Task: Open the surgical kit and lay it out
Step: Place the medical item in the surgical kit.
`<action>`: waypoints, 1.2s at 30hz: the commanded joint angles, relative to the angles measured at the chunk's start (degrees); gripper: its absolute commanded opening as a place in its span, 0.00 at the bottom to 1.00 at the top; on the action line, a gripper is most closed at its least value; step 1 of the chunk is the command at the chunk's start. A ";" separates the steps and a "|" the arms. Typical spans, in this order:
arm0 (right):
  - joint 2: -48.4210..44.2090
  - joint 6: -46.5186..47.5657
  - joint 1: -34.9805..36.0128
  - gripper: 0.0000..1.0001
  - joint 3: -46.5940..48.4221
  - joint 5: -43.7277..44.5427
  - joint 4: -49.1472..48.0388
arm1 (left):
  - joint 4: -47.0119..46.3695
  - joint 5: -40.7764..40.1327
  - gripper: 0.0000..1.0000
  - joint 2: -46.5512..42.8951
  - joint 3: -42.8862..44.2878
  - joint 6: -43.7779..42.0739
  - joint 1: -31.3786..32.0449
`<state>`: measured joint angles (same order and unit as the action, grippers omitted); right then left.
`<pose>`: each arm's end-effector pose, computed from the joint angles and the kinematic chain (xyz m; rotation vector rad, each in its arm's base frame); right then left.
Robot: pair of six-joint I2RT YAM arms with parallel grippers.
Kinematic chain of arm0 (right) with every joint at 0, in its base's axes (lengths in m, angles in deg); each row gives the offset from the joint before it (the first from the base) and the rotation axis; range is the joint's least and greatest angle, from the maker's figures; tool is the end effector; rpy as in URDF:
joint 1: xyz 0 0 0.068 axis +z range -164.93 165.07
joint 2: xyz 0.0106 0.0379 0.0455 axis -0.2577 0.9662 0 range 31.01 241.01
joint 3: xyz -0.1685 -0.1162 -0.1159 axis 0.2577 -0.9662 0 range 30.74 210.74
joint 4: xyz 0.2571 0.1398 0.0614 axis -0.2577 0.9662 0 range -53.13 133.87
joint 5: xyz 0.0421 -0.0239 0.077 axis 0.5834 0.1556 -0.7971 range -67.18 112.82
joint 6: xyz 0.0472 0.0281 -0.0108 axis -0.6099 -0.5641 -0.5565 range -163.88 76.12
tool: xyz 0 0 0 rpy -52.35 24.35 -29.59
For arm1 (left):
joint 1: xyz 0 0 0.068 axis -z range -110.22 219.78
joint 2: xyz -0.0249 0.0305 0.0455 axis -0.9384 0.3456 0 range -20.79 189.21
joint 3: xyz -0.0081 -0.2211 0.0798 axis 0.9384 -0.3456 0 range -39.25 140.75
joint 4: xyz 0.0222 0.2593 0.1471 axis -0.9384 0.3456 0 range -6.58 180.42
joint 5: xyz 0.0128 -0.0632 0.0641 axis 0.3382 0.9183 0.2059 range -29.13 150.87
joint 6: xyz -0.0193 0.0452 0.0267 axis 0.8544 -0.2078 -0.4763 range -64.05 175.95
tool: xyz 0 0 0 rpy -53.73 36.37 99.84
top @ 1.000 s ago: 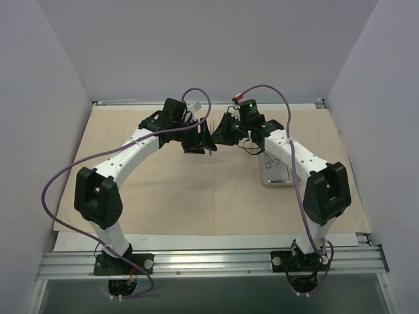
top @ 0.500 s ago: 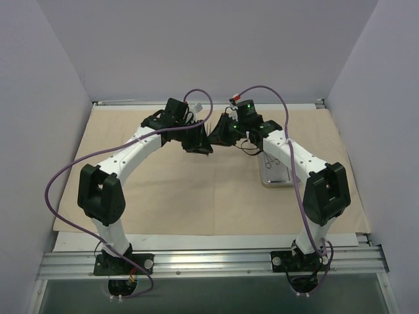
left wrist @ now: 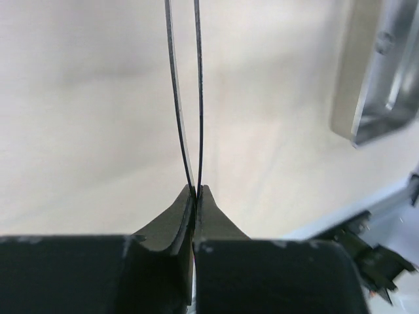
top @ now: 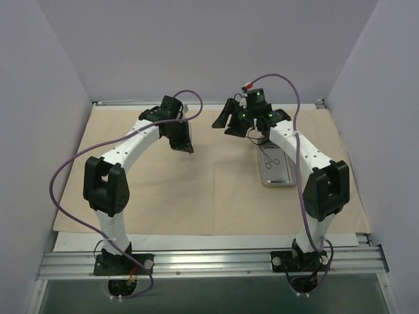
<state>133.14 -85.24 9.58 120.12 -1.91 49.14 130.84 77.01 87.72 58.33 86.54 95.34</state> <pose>0.4092 0.2043 0.2830 0.0180 2.1630 1.1361 0.3929 -0.1997 0.2372 -0.0101 2.7016 -0.6979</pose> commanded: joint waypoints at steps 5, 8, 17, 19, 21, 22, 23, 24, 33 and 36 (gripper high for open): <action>1.14 8.39 -10.71 0.60 5.27 8.20 12.24 | 3.91 -12.79 0.02 6.88 5.16 -3.69 -3.32; 1.14 10.77 -13.61 0.60 5.28 9.52 14.53 | 5.13 -15.60 0.04 11.89 8.57 -5.18 -3.33; 2.20 15.78 -18.01 0.59 3.69 11.37 16.99 | 7.59 -20.62 0.10 22.53 16.06 -9.14 -3.50; 2.55 17.36 -18.18 0.59 3.43 12.07 17.52 | 8.21 -21.50 0.12 23.94 17.55 -10.02 -3.59; 2.46 17.98 -18.27 0.59 2.56 13.04 17.79 | 8.39 -21.68 0.15 24.73 17.99 -10.20 -3.59; 2.46 18.16 -18.27 0.59 2.20 13.13 17.70 | 8.30 -21.59 0.19 24.91 18.00 -10.29 -3.68; 2.38 18.34 -18.45 0.59 1.76 13.13 17.61 | 8.30 -21.68 0.20 25.08 18.08 -10.37 -3.59; 2.29 18.34 -18.62 0.59 0.89 13.13 17.26 | 8.39 -21.77 0.22 25.26 18.17 -10.37 -3.59; 2.73 18.95 -19.33 0.59 -0.79 12.86 16.20 | 10.41 -22.20 0.47 25.27 20.02 -10.99 -3.68; 3.08 19.56 -19.50 0.59 -0.70 13.74 15.85 | 11.46 -22.03 0.55 22.11 20.45 -10.73 -4.20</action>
<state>135.83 -67.30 -9.33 119.55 10.00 64.64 140.06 55.88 113.82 76.02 76.16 91.78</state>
